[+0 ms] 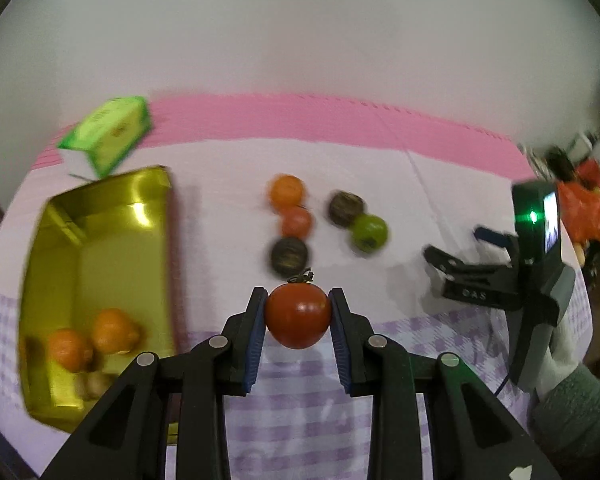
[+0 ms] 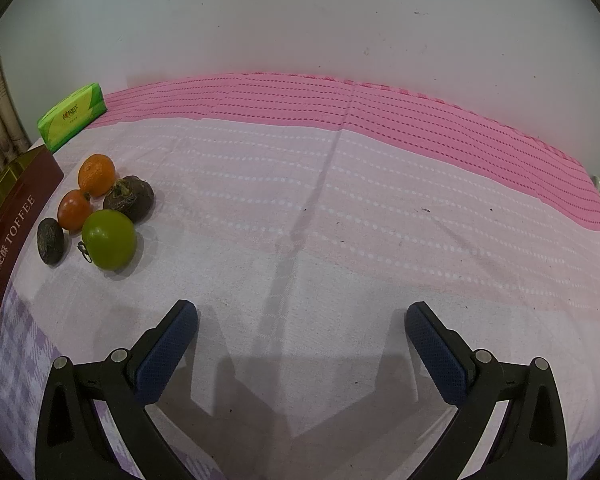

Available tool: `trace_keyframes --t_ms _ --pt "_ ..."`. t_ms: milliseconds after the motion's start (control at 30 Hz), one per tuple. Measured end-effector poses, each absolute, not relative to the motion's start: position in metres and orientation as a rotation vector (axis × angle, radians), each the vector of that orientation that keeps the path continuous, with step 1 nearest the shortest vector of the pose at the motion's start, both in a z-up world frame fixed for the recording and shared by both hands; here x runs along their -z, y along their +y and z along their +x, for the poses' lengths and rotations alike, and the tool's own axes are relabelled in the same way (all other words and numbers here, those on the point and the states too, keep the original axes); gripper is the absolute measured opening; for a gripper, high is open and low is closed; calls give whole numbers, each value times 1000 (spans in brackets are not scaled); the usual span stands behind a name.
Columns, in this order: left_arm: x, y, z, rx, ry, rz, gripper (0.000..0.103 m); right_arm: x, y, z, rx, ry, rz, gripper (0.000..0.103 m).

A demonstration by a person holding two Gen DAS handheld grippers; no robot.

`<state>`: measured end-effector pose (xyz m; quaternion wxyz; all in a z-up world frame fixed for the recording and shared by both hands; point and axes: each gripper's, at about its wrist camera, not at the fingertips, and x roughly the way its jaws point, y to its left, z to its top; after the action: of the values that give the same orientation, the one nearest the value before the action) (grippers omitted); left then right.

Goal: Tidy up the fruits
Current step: 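Carry the red tomato with the left tool into the tray and lower it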

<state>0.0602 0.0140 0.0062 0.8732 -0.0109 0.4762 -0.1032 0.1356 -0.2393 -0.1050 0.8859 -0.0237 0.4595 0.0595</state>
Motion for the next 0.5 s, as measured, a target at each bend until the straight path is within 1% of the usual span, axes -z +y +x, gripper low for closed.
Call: trace_keyframes --t_ms 200,500 --pt "-19 72 52 95 964 -71 27 105 -239 135 -124 956 -49 103" --pt "-1 126 38 -37 1012 -116 27 105 -239 136 -124 956 -49 103"
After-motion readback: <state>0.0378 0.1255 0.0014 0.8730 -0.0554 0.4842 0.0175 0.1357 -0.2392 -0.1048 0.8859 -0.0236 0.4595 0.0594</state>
